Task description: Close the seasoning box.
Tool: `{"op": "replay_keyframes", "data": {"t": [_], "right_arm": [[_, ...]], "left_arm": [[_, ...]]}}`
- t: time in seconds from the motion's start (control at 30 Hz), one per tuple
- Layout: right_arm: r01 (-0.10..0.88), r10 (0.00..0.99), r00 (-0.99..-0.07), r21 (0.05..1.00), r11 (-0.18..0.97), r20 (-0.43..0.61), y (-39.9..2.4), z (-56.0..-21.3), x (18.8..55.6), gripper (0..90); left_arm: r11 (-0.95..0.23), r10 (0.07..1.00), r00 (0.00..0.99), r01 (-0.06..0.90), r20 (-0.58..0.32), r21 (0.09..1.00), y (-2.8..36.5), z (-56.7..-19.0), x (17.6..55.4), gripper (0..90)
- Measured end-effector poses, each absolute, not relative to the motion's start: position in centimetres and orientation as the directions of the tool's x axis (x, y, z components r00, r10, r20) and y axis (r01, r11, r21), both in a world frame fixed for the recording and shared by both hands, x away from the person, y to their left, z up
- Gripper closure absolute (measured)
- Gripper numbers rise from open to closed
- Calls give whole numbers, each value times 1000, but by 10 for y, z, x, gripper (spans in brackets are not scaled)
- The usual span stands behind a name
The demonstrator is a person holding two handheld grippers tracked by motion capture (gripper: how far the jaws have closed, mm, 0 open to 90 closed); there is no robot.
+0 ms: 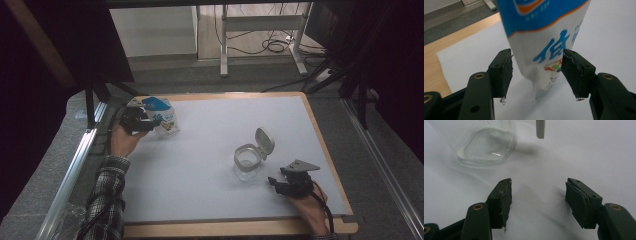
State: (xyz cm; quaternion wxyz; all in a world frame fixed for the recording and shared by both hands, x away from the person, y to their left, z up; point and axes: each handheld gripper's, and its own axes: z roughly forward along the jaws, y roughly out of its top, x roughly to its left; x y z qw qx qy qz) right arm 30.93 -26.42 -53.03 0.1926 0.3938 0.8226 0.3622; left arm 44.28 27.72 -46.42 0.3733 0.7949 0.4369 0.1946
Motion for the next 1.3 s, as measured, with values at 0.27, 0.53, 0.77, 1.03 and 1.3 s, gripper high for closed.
{"op": "replay_keyframes", "data": {"t": [0.27,0.53,0.77,1.03,1.3], "right_arm": [[507,786,-618,746,431,-33,-264,-530,309,383],[505,784,-619,746,434,-38,-264,-530,309,383],[508,786,-617,746,430,-32,-264,-530,309,383],[512,784,-620,747,424,-20,-265,-530,310,383],[509,784,-620,747,428,-26,-265,-530,309,383]], "left_arm": [[-340,820,571,525,-26,780,272,-455,443,533],[-364,822,570,518,5,774,272,-451,440,756],[-367,823,567,502,22,783,271,-452,438,886],[-318,811,584,503,-44,803,271,-452,436,898],[-311,784,617,488,-71,815,261,-448,434,900]]}}
